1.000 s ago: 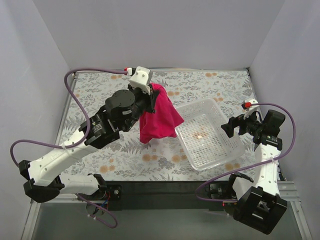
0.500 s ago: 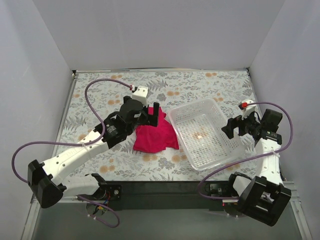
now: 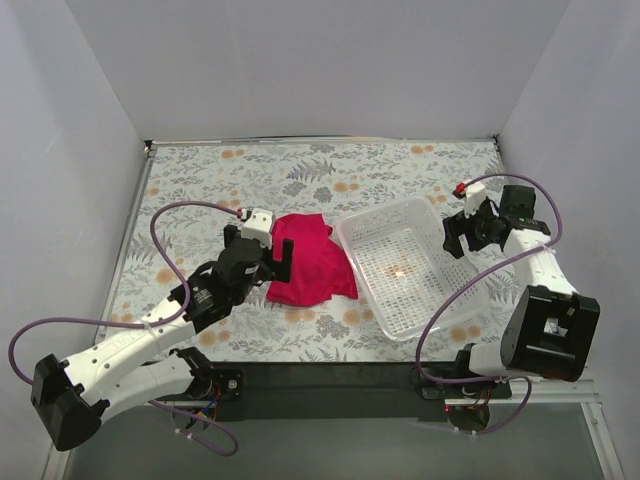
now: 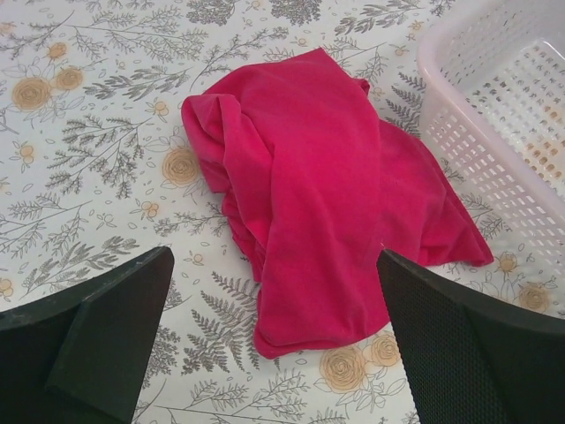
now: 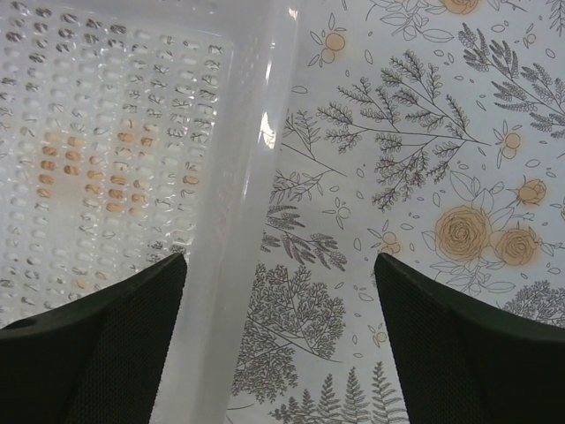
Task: Fold and stack the t-shirts
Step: Move the tshirt to the center of the board, then flatten the tshirt out
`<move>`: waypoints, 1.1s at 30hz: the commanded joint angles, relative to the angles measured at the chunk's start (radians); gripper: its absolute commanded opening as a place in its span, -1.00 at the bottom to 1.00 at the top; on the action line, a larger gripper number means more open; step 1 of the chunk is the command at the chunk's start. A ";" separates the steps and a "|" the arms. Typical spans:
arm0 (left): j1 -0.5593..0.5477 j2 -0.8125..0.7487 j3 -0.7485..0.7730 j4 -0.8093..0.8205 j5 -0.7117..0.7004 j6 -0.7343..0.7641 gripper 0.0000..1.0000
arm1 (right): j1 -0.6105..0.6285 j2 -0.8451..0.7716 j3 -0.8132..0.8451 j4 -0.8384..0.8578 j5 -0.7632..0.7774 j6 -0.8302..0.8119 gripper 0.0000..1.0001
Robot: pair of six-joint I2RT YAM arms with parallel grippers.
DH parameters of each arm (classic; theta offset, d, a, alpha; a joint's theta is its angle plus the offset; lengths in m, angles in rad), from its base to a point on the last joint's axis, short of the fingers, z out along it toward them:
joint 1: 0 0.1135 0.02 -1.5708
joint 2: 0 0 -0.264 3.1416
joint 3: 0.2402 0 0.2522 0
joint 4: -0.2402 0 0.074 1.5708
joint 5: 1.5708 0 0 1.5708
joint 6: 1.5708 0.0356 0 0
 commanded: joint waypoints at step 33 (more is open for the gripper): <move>0.001 0.007 -0.042 0.068 -0.066 0.053 0.87 | -0.089 0.847 1.125 -0.033 0.357 0.169 -0.97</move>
